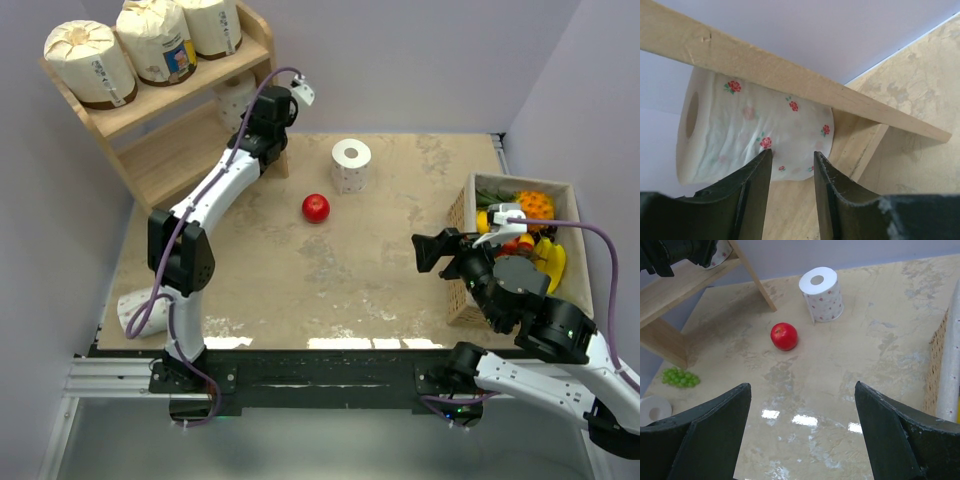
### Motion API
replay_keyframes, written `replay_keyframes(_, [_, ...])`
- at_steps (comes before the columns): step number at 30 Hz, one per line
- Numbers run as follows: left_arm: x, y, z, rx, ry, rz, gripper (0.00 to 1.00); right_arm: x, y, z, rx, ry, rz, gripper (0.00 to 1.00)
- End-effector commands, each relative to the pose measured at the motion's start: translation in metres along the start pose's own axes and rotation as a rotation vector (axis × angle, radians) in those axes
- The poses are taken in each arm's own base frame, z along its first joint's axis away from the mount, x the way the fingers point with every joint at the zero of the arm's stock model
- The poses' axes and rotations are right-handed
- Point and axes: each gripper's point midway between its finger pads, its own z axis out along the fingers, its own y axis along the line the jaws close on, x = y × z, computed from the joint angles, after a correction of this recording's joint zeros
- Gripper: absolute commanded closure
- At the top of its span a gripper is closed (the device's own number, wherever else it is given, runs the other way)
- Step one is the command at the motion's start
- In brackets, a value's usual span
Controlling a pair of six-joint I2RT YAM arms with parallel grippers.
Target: Place and organize the paper towels onto the shelf
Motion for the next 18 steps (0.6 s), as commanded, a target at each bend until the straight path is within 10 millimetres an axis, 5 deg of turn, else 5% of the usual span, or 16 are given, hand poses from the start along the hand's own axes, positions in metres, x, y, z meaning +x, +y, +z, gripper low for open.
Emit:
replay_keyframes(1, [-0.025, 0.012, -0.02, 0.024, -0.084, -0.093, 0.54, -0.002, -0.001, 0.002, 0.023, -0.002, 0.017, 0.12])
replay_keyframes(6, [-0.063, -0.006, -0.07, 0.149, -0.234, -0.181, 0.48, 0.007, 0.006, 0.014, 0.034, 0.013, -0.01, 0.12])
replay_keyframes(11, [-0.098, -0.009, -0.128, 0.343, -0.391, -0.341, 0.23, 0.01, 0.004, 0.035, 0.139, 0.011, -0.091, 0.12])
replay_keyframes(13, [-0.106, -0.003, -0.155, 0.414, -0.441, -0.443, 0.08, 0.008, 0.012, 0.047, 0.159, 0.007, -0.121, 0.12])
replay_keyframes(14, [-0.103, -0.019, -0.164, 0.487, -0.451, -0.459, 0.05, 0.007, 0.015, 0.053, 0.165, 0.003, -0.131, 0.11])
replay_keyframes(16, [-0.108, -0.011, -0.191, 0.544, -0.516, -0.556, 0.0, -0.001, 0.024, 0.062, 0.162, -0.02, -0.136, 0.11])
replay_keyframes(17, [-0.098, -0.034, -0.197, 0.633, -0.511, -0.557, 0.0, 0.007, 0.025, 0.076, 0.186, -0.001, -0.161, 0.11])
replay_keyframes(18, [-0.098, -0.036, -0.204, 0.655, -0.531, -0.604, 0.0, 0.004, 0.03, 0.082, 0.177, 0.0, -0.16, 0.11])
